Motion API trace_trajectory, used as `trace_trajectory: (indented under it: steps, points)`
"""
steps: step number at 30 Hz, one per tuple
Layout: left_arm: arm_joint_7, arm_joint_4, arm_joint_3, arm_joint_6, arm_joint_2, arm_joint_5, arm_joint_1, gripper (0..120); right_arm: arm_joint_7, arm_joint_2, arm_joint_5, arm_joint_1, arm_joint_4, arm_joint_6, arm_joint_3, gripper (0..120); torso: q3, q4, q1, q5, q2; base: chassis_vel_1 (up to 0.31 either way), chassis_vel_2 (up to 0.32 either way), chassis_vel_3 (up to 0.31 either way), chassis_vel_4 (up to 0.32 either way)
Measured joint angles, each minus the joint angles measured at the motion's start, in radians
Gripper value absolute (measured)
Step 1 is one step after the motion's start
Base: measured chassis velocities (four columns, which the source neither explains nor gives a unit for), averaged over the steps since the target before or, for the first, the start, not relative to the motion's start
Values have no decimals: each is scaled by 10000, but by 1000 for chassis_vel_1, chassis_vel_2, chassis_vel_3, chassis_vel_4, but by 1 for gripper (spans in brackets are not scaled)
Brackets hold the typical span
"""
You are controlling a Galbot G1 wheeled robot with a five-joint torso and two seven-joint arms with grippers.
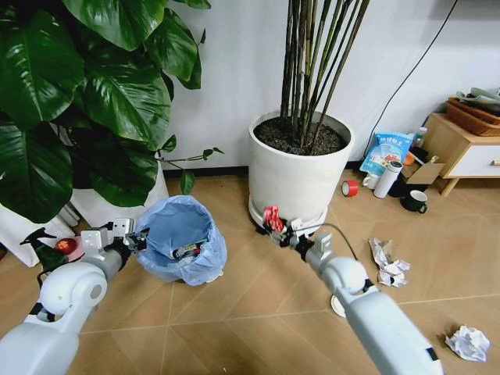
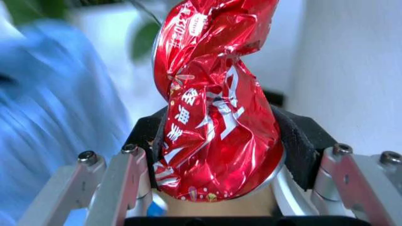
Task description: Pick up the trash bin and place the garbage on the floor into it.
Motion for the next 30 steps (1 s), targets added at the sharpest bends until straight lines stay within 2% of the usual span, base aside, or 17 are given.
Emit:
trace_trajectory:
  steps: [2, 3, 4, 6, 7, 9, 10, 14, 20, 23, 28, 30]
  points:
    - [-78, -1, 130, 100, 60, 1, -81, 0, 258, -384, 763, 607, 876, -445, -612, 51, -1, -1, 0, -1, 0, 0, 0, 0, 0]
    - [-78, -1, 130, 100, 60, 1, -81, 0, 258, -384, 763, 607, 876, -445, -612, 51, -1, -1, 0, -1, 0, 0, 0, 0, 0]
    - [-105, -3, 188, 159, 90, 1, -127, 0, 386, -471, 1159, 1143, 1162, -679, -1050, 51, 0, 0, 0, 0, 0, 0, 0, 0, 0]
    - [-128, -7, 302, 227, 156, -2, -208, 0, 743, -285, 1944, 2516, 1350, -1014, -2308, 51, 1, 5, 0, -2, 0, 0, 0, 0, 0]
    - [-128, -7, 302, 227, 156, -2, -208, 0, 743, -285, 1944, 2516, 1350, -1014, -2308, 51, 1, 5, 0, -2, 0, 0, 0, 0, 0]
    - [-140, -7, 342, 241, 184, -4, -237, 0, 918, 98, 2340, 3306, 1209, -1125, -3251, 51, 0, 6, 0, -3, 0, 0, 0, 0, 0]
    - [-140, -7, 342, 241, 184, -4, -237, 0, 918, 98, 2340, 3306, 1209, -1125, -3251, 51, 0, 6, 0, -3, 0, 0, 0, 0, 0]
    - [-140, -1, 363, 248, 189, -15, -254, 0, 1068, 661, 2680, 3975, 873, -1274, -4578, 51, 1, 6, 0, -3, 0, 0, 0, 0, 0]
    - [-192, -15, 355, 256, 141, -56, -266, 0, 1445, 1167, 2559, 4228, 138, -1498, -5448, 51, 1, 2, 0, -4, 0, 0, 0, 0, 0]
    - [-237, -51, 322, 276, 124, -76, -270, 0, 1806, 1381, 2487, 4291, -273, -1551, -5650, 58, 1, 2, 0, -4, 0, 0, 0, 0, 0]
    - [-393, -110, 283, 355, 99, -133, -281, 0, 1914, 1553, 2349, 4421, -720, -1550, -5814, 81, 0, 2, 0, -4, 0, 0, 0, 0, 0]
    - [-394, -116, 283, 356, 92, -135, -282, 0, 1923, 1561, 2337, 4434, -752, -1542, -5818, 86, 0, 2, 0, -4, 0, 0, 0, 0, 0]
